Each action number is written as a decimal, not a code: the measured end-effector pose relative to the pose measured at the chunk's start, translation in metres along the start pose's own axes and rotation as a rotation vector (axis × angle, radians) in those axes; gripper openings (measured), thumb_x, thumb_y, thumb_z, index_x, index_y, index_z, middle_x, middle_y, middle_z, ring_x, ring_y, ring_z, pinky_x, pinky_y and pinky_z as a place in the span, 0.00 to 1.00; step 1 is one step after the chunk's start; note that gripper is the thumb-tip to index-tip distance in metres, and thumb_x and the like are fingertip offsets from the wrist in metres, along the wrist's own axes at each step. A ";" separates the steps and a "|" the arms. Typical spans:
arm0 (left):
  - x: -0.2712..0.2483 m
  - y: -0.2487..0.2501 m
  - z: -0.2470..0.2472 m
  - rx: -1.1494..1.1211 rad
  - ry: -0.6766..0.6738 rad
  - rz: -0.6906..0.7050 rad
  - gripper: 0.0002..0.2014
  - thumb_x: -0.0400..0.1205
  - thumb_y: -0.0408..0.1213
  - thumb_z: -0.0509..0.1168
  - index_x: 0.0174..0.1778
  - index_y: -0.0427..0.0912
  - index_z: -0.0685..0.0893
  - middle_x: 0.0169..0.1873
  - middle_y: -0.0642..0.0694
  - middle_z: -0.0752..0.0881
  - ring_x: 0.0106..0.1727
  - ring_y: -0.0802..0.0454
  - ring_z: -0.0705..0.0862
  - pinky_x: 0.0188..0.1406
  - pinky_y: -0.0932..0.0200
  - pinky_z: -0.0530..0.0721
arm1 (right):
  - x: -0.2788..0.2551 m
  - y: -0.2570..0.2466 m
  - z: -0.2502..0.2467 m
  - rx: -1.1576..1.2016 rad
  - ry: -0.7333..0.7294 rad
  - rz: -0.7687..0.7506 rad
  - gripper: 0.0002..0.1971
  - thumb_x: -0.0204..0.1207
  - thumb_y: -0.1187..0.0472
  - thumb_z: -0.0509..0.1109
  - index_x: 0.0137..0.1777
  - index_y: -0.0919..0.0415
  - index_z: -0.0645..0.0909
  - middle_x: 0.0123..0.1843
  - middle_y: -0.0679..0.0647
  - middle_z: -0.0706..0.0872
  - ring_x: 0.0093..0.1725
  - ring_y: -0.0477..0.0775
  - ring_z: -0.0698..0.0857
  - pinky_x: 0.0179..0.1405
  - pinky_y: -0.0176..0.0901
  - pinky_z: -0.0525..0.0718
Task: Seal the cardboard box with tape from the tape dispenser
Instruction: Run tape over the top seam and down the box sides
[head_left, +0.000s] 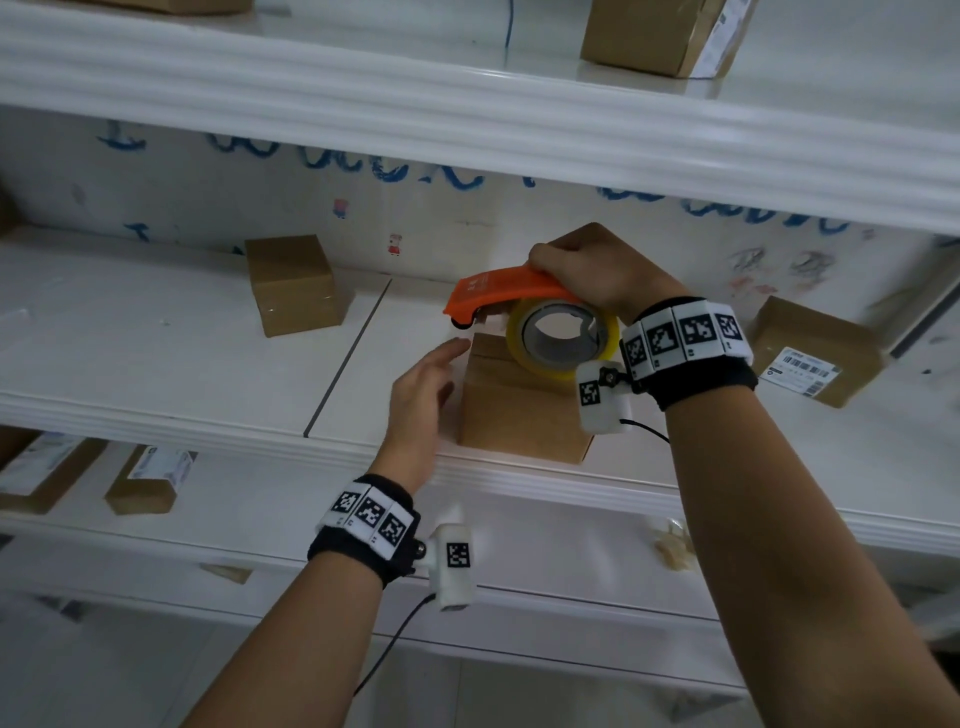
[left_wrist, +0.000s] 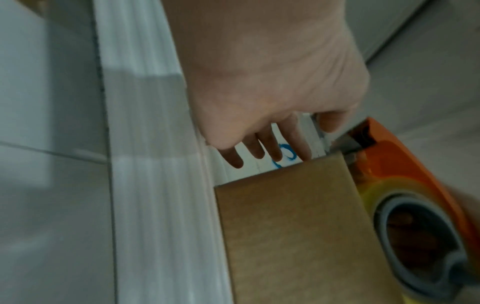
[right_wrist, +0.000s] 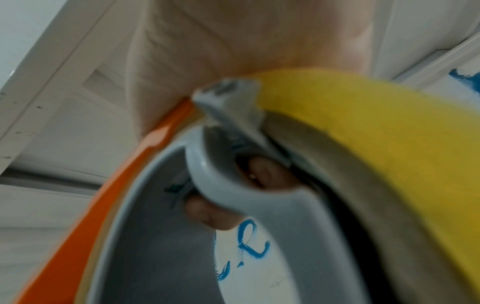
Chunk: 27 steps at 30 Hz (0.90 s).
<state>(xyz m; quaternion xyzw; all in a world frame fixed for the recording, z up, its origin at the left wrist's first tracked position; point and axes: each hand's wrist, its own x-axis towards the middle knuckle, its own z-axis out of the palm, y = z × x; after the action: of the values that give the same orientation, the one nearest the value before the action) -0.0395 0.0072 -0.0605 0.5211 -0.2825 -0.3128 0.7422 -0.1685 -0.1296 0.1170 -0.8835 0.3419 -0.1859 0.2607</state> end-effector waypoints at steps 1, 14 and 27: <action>0.000 -0.001 -0.002 -0.070 0.058 -0.024 0.17 0.86 0.44 0.59 0.58 0.54 0.95 0.65 0.53 0.91 0.74 0.53 0.83 0.78 0.45 0.78 | 0.000 -0.001 0.000 -0.003 -0.002 -0.003 0.19 0.78 0.45 0.65 0.32 0.58 0.76 0.30 0.57 0.75 0.31 0.53 0.73 0.36 0.46 0.71; 0.025 0.054 0.003 0.062 0.003 -0.418 0.25 0.88 0.59 0.57 0.42 0.44 0.88 0.29 0.50 0.81 0.23 0.53 0.74 0.27 0.59 0.68 | -0.003 -0.005 0.002 -0.007 0.005 0.033 0.21 0.78 0.43 0.65 0.28 0.55 0.74 0.26 0.53 0.75 0.28 0.50 0.73 0.35 0.45 0.72; 0.020 0.051 0.012 0.140 0.030 -0.290 0.15 0.90 0.46 0.64 0.38 0.47 0.83 0.27 0.51 0.82 0.26 0.53 0.76 0.30 0.58 0.75 | -0.001 -0.010 0.002 -0.038 -0.037 0.051 0.22 0.80 0.41 0.64 0.33 0.57 0.73 0.30 0.54 0.77 0.30 0.52 0.76 0.36 0.46 0.73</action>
<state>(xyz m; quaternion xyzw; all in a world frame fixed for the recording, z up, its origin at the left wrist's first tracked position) -0.0269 -0.0024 -0.0064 0.6114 -0.2144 -0.3886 0.6551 -0.1635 -0.1217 0.1212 -0.8827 0.3628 -0.1561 0.2548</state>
